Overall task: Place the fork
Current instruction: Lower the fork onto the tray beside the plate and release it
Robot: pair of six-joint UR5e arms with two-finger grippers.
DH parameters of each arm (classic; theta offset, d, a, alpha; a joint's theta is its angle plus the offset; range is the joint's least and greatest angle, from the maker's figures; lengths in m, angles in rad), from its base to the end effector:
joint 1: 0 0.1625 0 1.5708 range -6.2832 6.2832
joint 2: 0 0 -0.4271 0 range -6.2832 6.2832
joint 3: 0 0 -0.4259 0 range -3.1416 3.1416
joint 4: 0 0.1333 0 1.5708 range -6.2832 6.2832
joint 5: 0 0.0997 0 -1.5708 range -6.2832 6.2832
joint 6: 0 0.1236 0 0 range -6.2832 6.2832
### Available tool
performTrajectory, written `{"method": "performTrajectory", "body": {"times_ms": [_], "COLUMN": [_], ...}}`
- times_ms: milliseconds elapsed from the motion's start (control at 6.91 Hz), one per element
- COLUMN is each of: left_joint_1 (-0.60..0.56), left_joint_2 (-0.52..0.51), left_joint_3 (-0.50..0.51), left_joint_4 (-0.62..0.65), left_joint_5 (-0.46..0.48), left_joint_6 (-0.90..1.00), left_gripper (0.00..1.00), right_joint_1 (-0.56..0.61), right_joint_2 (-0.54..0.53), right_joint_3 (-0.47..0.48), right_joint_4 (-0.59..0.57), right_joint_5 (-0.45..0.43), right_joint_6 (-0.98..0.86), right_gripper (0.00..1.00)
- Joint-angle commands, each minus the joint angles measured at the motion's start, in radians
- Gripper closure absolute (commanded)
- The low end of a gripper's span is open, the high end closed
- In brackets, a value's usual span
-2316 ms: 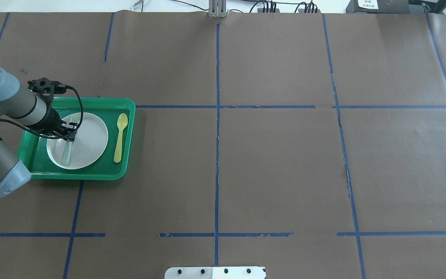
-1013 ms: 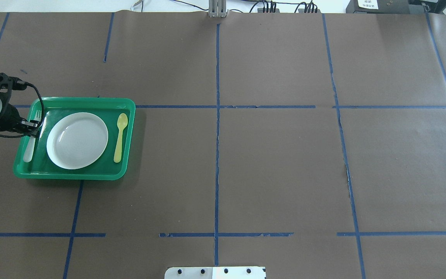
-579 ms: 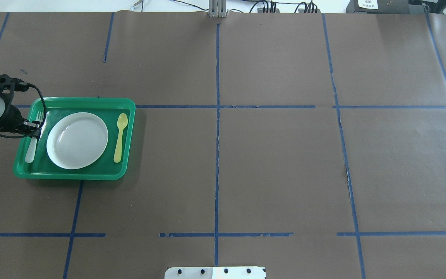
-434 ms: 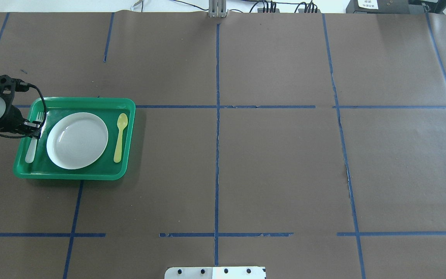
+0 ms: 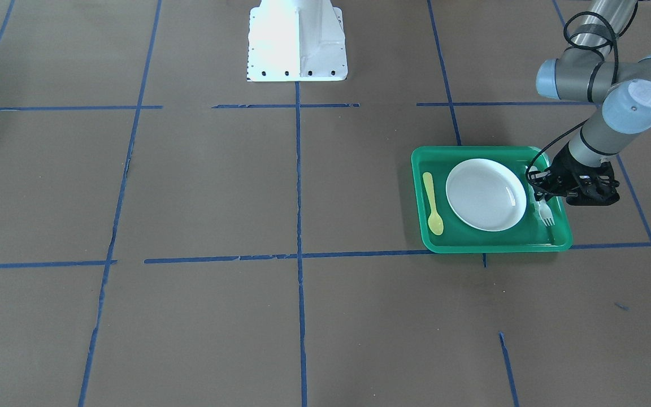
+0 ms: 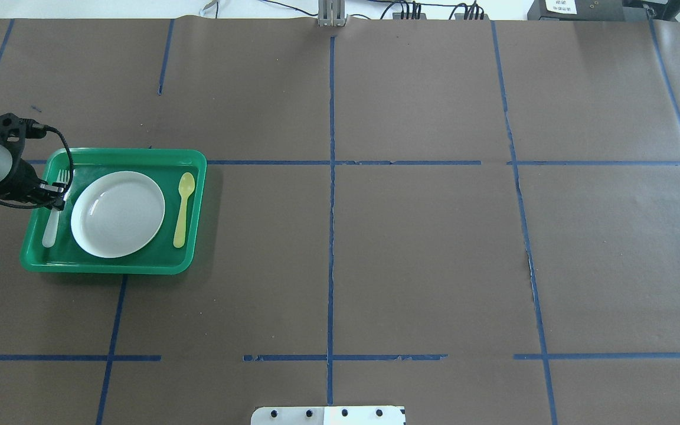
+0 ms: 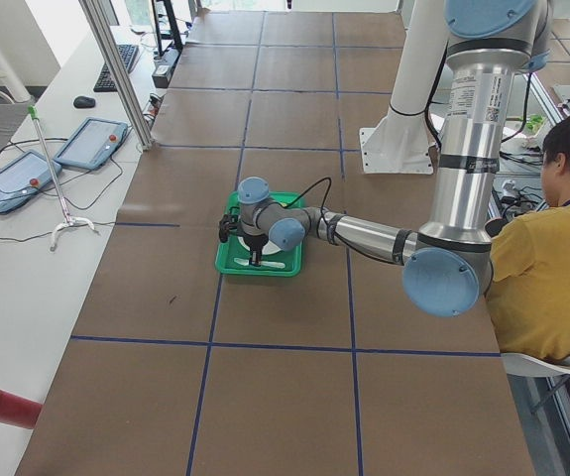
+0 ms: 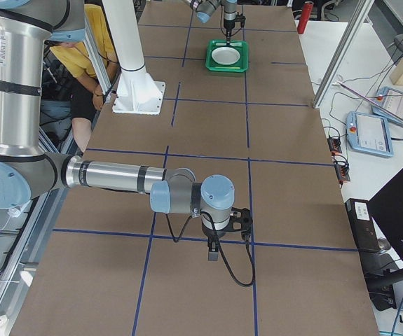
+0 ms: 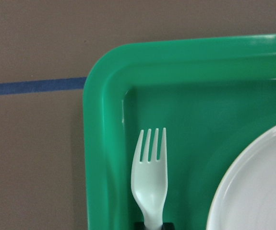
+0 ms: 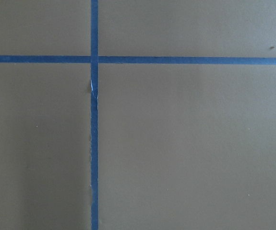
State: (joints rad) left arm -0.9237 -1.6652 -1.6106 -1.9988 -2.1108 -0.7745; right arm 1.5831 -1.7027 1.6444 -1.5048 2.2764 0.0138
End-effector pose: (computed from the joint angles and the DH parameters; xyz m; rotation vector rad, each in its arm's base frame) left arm 0.3080 -0.5233 0.5673 0.0726 0.7553 0.0305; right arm 0.0589 -0.4687 0.7040 0.0068 -0.7056 0.0223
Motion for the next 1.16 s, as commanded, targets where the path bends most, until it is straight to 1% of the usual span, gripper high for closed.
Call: {"method": "performTrajectory", "body": {"times_ms": [0,145,289,434,579,724,1013], "left_joint_1": [0.002,0.002,0.002,0.002,0.002,0.000,-0.010], "left_joint_2": [-0.011,-0.014,-0.014,-0.014,-0.014,-0.014,-0.016], "left_joint_3": [0.011,0.018,0.044,0.058,0.051,0.040,-0.020], "left_joint_4": [0.000,-0.002,-0.033,-0.067,-0.069,-0.069,-0.063], "left_joint_5": [0.000,0.000,-0.002,-0.002,-0.003,-0.003,-0.006], "left_joint_6": [-0.015,-0.014,-0.014,-0.017,-0.014,-0.014,-0.014], "left_gripper": [1.00,0.99,0.83,0.51,0.12,0.04,0.07], "right_joint_1": [0.000,0.000,0.000,0.000,0.000,0.000,0.000], "right_joint_2": [0.000,0.000,0.000,0.000,0.000,0.000,0.000], "right_joint_3": [0.000,0.000,0.000,0.000,0.000,0.000,0.000], "right_joint_4": [0.002,0.000,0.000,0.002,0.000,0.000,0.000], "right_joint_5": [0.000,0.000,0.000,0.000,0.000,0.000,0.002], "right_joint_6": [0.000,0.000,0.000,0.000,0.000,0.000,0.000], "right_gripper": [0.00,0.00,0.00,0.00,0.00,0.00,0.00]}}
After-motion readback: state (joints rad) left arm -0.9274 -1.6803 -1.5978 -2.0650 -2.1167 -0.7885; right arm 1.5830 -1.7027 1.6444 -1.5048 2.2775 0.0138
